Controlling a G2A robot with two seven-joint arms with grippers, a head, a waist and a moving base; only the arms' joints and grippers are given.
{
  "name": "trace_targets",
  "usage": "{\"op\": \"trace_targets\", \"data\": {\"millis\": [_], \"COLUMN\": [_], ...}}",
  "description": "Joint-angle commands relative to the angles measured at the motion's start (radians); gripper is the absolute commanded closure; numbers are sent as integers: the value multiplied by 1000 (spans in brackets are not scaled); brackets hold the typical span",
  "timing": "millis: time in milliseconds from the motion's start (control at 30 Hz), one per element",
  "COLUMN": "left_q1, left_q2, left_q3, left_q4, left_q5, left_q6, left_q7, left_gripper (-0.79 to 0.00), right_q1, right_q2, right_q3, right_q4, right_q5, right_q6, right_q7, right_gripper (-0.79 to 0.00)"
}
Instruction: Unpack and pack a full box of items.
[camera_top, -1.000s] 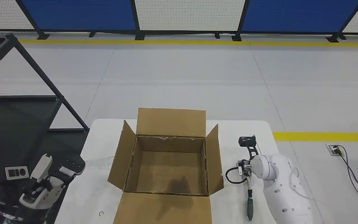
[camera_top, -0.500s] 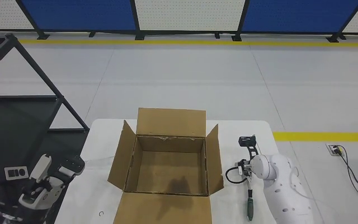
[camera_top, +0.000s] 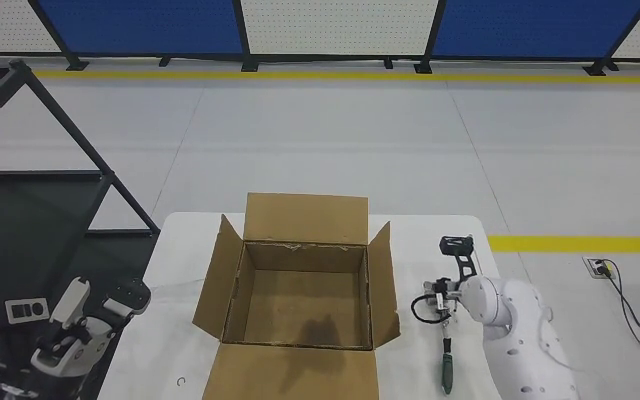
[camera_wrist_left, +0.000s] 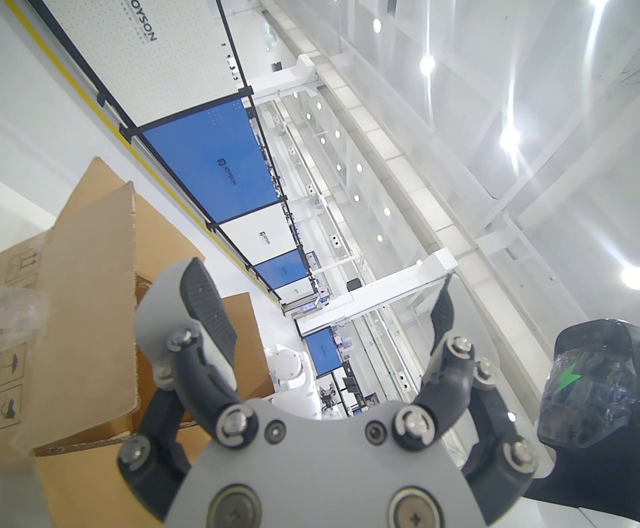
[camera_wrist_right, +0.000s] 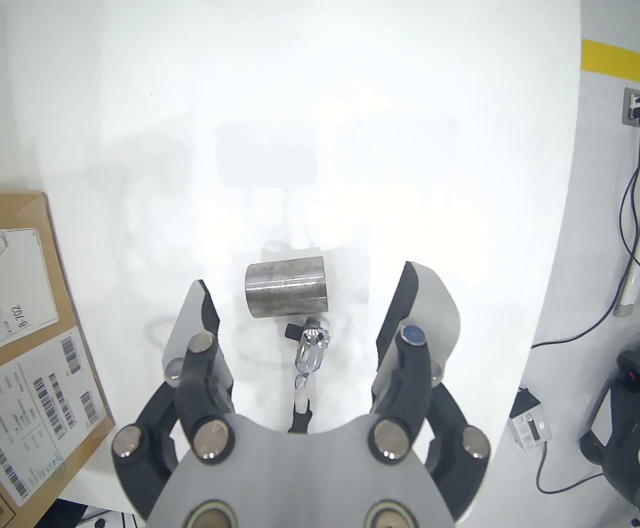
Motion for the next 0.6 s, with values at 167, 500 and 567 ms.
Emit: {"op": "trace_targets", "data": {"millis": [167,500,567], "left_q1": [4,4,1], "left_q2": [0,-5,-5], "left_q3": [-5,-60,-83], "left_q4": [-9,-12,-7], "left_q5": [-6,-93,-128], "left_q6": [-4,-39,-47], "left_q7": [-3,32,33], "left_gripper": [-785,-785,-785], "right_q1": [-79,-225,-258], "right_q2": [6,9,11], "right_q3": [70,174,189], "right_q4": [-190,-517,-577], "right_q5": [81,329,384], "right_q6": [57,55,28], "right_q7": [-50,-159,-173], "right_gripper": [-742,-785,-785]}}
